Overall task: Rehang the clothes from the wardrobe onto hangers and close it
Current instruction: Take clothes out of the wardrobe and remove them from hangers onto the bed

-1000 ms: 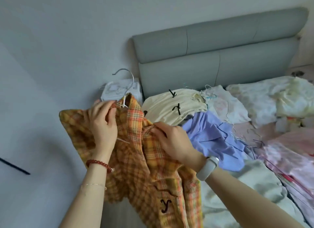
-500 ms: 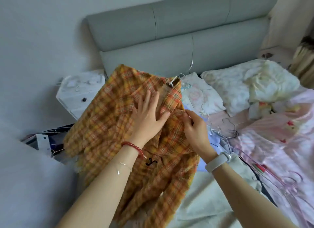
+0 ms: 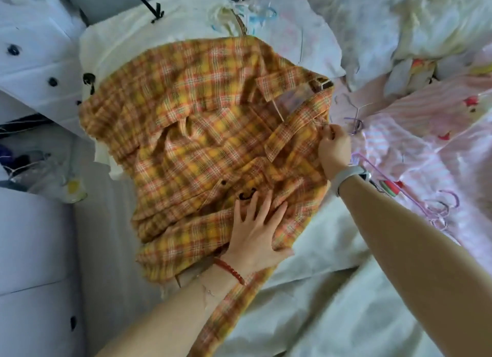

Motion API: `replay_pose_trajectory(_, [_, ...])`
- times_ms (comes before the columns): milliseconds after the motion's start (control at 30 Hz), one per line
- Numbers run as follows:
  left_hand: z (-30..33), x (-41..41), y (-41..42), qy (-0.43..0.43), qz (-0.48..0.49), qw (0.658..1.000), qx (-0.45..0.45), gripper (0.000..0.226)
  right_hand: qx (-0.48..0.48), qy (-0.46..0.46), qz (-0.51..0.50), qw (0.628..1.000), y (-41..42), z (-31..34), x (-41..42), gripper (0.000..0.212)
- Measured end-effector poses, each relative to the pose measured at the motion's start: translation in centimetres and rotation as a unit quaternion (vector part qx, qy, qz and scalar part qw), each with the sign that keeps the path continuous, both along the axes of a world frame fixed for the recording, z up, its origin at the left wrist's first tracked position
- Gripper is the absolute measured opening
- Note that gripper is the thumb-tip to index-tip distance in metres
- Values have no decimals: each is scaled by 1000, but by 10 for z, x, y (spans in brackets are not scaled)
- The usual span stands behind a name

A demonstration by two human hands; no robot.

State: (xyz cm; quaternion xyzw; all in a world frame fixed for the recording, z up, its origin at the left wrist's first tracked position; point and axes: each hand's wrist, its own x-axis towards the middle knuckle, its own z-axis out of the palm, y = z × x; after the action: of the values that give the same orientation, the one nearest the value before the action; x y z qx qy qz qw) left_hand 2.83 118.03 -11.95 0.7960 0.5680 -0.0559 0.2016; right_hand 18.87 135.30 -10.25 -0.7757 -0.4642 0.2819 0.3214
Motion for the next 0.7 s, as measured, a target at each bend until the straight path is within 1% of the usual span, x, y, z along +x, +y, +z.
replay_pose_trajectory(33, [-4,-1,-4,6,4,1000,5,87,-17,-5,-4,1000,1,-11,1,30])
replay_pose_trajectory(67, [-6,-3,-7,2,15,1000,15,77,-33,-11,-9,999,0,-20,3,30])
replay_pose_trajectory(100, [-6,-6,-9,-8,31,999,31,63,-48,-11,-14,999,-1,-28,6,31])
replay_pose_trajectory(167, [-3,-17,-14,-29,66,993,95,33,-68,3,-21,997,-7,-39,12,32])
replay_pose_trajectory(200, [-1,-25,-18,-36,83,989,121,25,-76,10,-19,997,-12,-42,14,34])
replay_pose_trajectory(233, [0,-34,-25,-49,97,985,133,23,-78,4,-9,997,-18,-43,15,36])
replay_pose_trajectory(267, [2,-42,-33,-64,112,983,129,25,-74,-22,10,997,-27,-43,15,38])
replay_pose_trajectory(300, [4,-49,-42,-77,127,982,114,27,-60,-66,36,995,-40,-43,13,39])
replay_pose_trajectory(333, [6,-55,-53,-82,139,982,96,28,-26,-119,76,990,-57,-40,9,39])
replay_pose_trajectory(367, [7,-60,-65,-81,148,983,76,27,31,-167,132,977,-76,-38,4,39])
replay_pose_trajectory(400, [7,-64,-76,-79,153,984,52,25,88,-199,198,956,-98,-34,-1,38])
replay_pose_trajectory(433, [8,-66,-86,-79,157,984,28,23,140,-215,268,929,-119,-29,-5,38])
replay_pose_trajectory(467, [7,-69,-93,-82,166,983,9,20,184,-223,344,893,-139,-27,-9,37])
replay_pose_trajectory(533, [7,-77,-97,-109,217,970,-32,16,229,-234,484,812,-171,-28,-17,36])
replay_pose_trajectory(567, [8,-81,-95,-128,248,959,-52,17,235,-245,536,773,-182,-30,-22,36])
replay_pose_trajectory(600, [8,-86,-90,-146,270,949,-70,17,235,-260,567,745,-189,-31,-28,36])
replay_pose_trajectory(633, [8,-92,-84,-166,283,941,-87,17,237,-272,579,731,-192,-32,-33,35])
replay_pose_trajectory(700, [17,-105,-67,-205,283,929,-121,16,254,-269,570,734,-186,-26,-44,32])
